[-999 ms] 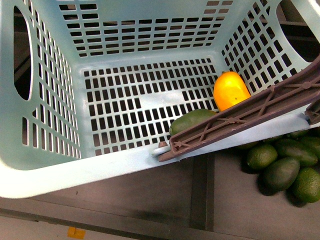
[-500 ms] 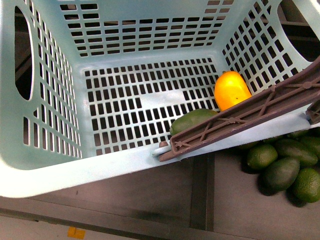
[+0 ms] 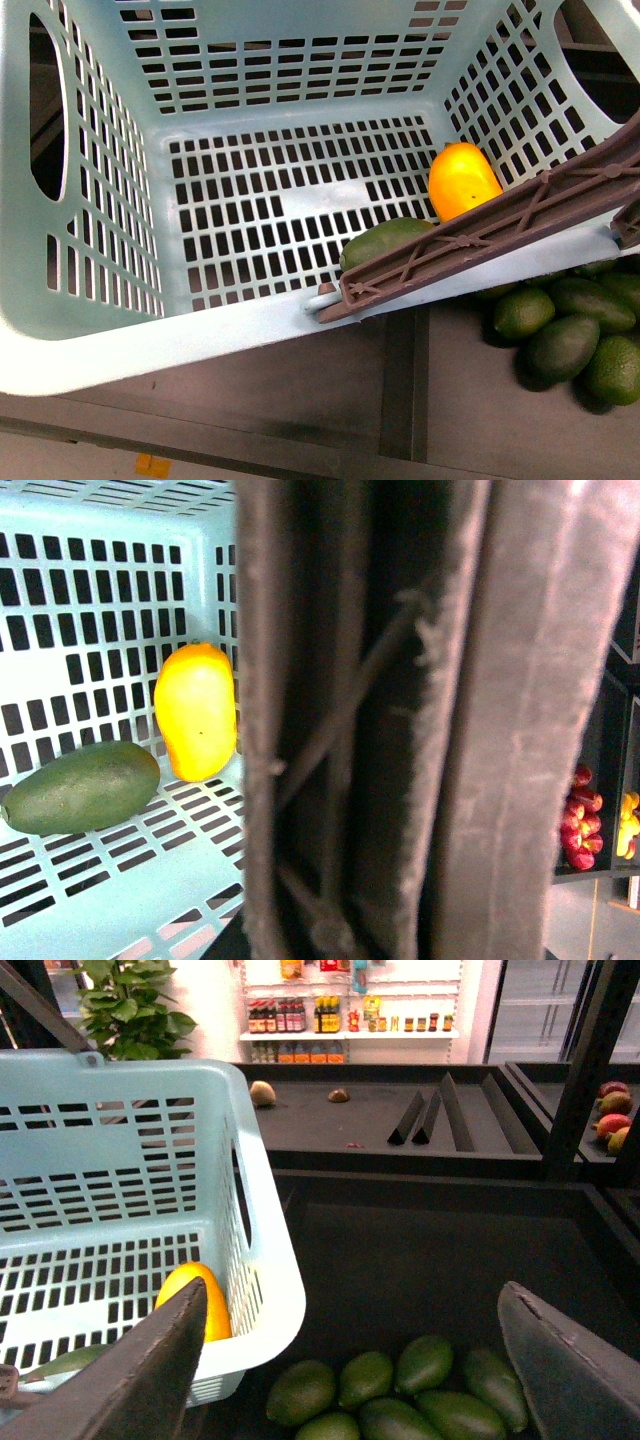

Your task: Pick mango and avocado into basket

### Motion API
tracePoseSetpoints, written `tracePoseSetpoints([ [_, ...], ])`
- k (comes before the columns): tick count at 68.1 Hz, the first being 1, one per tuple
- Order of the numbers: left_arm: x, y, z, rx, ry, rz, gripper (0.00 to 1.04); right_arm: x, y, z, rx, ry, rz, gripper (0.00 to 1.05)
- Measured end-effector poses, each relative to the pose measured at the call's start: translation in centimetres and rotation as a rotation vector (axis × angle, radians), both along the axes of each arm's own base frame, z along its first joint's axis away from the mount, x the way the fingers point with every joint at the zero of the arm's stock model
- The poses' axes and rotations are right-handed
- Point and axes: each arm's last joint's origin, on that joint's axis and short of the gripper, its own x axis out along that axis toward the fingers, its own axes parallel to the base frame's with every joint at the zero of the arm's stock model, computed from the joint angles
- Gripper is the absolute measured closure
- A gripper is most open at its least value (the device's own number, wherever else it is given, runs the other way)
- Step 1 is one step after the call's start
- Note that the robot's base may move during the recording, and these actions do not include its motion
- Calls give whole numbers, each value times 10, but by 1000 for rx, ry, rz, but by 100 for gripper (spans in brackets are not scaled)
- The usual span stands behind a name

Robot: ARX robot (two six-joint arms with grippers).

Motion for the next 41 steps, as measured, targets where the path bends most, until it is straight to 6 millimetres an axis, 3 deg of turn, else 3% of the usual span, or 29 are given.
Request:
tracePoseSetpoints([
  [26, 0, 0, 0, 3, -4, 7, 91, 0, 0, 0, 0, 0, 0, 9],
  [28, 0, -2, -1, 5, -38, 74, 91, 0, 0, 0, 0, 0, 0, 9],
  [33, 5, -4, -8, -108, -125, 505, 91, 0, 0, 0, 0, 0, 1, 9],
  [41, 21, 12, -9, -171, -138, 702, 91, 0, 0, 0, 0, 0, -1, 9],
])
